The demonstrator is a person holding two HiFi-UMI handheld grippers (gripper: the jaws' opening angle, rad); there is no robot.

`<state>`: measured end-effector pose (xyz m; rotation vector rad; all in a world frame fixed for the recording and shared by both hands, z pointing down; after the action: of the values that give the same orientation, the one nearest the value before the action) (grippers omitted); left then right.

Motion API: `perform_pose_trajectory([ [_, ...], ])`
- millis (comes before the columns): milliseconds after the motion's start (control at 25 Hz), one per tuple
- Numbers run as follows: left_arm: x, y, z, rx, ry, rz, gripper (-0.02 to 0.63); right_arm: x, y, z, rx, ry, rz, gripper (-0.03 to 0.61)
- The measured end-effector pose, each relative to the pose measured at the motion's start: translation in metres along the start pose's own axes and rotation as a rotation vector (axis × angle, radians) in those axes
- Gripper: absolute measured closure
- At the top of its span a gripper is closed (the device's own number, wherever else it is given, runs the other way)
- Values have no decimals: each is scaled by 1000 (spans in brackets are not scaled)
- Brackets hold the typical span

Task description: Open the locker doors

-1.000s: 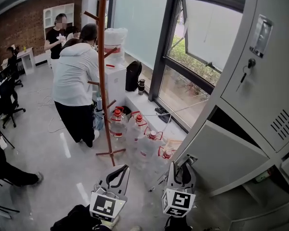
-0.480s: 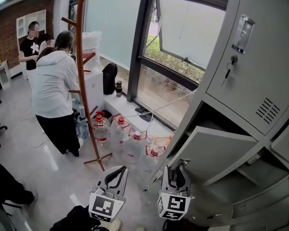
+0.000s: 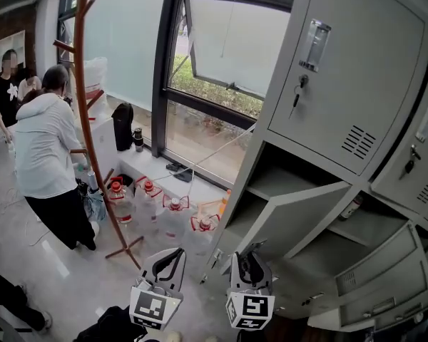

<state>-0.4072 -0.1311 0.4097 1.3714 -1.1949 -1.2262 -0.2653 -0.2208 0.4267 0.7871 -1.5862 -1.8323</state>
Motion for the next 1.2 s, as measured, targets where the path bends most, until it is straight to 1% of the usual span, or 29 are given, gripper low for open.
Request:
perform_pose_trajectory([
  [160, 5, -2, -14, -10, 62, -11, 588, -20, -1, -2, -7, 21, 16, 439],
  [480, 17, -2, -46, -29, 172, -31, 588, -62, -1, -11, 6, 82, 16, 430],
  [680, 22, -3, -70, -37, 257, -38, 588, -91, 0, -18, -12, 136, 8, 431],
  [920, 28, -5, -99, -46, 341, -43, 588, -118, -1, -25, -51, 185, 12, 466],
  [1040, 29, -6, -115, -57, 370, -67, 588, -131, 0, -31, -54, 210, 14, 479],
  [1200, 27, -4, -131, -55, 400, -41, 588, -149, 1, -44, -57, 254, 12, 489],
])
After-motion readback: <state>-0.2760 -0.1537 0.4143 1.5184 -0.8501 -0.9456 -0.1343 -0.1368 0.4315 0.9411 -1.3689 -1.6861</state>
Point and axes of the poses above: the fingertips, and each gripper's own axes: x forward along the fingers, z to its left, y out of its underside, the point moved 3 cm from there along -x, backward along the fingers, and after that the axes turned 7 degrees about -z, right-handed, at the moved point
